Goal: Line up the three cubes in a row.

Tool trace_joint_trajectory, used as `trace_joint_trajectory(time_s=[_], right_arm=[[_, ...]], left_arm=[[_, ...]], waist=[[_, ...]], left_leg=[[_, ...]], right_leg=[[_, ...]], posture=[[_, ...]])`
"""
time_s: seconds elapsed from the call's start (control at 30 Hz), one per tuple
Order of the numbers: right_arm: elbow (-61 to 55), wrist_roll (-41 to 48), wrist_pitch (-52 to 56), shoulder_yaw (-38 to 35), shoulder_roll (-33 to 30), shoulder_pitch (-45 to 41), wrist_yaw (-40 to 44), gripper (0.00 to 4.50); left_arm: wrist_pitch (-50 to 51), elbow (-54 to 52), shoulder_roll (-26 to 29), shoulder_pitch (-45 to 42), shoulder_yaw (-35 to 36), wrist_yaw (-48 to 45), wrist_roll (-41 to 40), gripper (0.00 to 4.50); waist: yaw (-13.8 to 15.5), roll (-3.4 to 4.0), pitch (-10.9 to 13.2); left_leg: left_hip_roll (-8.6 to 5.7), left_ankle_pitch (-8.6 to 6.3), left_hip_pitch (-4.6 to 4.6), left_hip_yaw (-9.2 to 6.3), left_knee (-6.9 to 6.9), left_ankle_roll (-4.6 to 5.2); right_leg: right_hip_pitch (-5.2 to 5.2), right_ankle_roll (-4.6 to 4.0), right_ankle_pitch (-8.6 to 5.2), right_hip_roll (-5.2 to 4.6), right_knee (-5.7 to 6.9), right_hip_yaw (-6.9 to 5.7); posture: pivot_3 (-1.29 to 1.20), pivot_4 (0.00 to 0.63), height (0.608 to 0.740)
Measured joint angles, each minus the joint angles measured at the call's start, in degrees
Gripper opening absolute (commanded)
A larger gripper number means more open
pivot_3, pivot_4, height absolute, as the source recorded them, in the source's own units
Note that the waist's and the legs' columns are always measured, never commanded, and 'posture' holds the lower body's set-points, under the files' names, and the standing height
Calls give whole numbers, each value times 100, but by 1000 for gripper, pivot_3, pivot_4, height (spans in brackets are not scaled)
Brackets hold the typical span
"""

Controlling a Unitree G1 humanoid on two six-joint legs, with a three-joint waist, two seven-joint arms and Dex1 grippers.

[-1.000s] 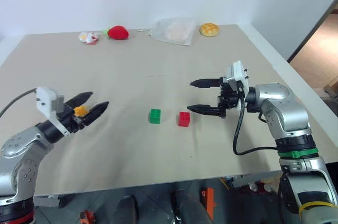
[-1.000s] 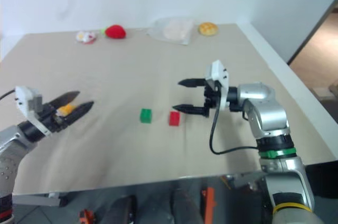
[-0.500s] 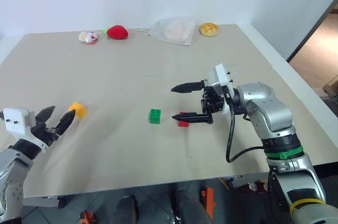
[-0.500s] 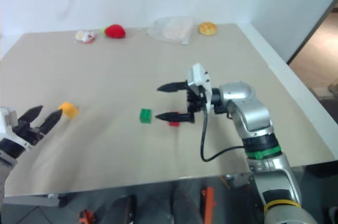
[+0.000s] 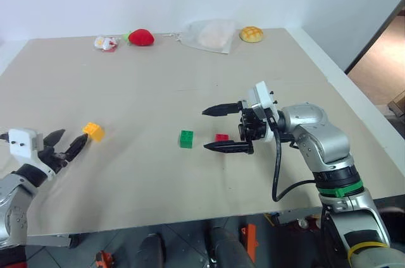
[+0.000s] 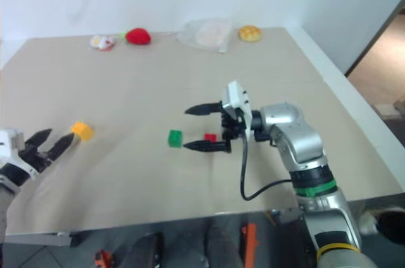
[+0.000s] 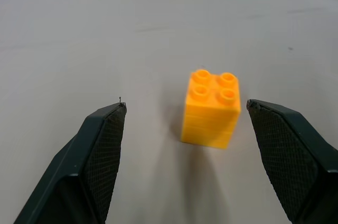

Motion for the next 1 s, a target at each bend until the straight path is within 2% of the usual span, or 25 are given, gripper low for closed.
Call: trace_joint_trajectory(time_s=[0.23,0.6,0.87,0.9,1.0], right_arm=[[-15,0,-1,-10,-66,35,-13,4500],[-58,0,-9,-27,-136,71,-30,4500],[-91,1,-4,-32,-152,88,-103,4500],[-100,1,-4,-32,-150,89,-109,4500],[-121,3,-3,-34,-160,111,-122,4500]], left_arm=[[-29,28,1,-193,-258,-199,53,3785],[-271,760,4,-549,-315,-212,204,3785],[-531,1533,-58,-992,-684,-302,458,3785],[-562,1591,-59,-1058,-705,-314,485,3246],[-703,1846,-59,-1246,-774,-460,512,2374]], waist=[[0,-1,0],[1,-2,-1],[5,-3,-2],[6,-3,-2],[9,-4,-3]], left_leg=[[0,0,-1,0,1,0],[0,0,-1,1,2,0],[0,0,-2,1,2,0],[0,1,-1,1,3,0],[0,1,-1,2,4,0]], right_leg=[[-2,0,2,1,1,0],[-1,4,4,1,2,2],[-1,6,6,2,3,2],[-1,5,8,2,4,2],[0,6,8,1,4,3]], posture=[[0,150,740],[0,150,740],[0,150,740],[0,150,740],[0,150,740]])
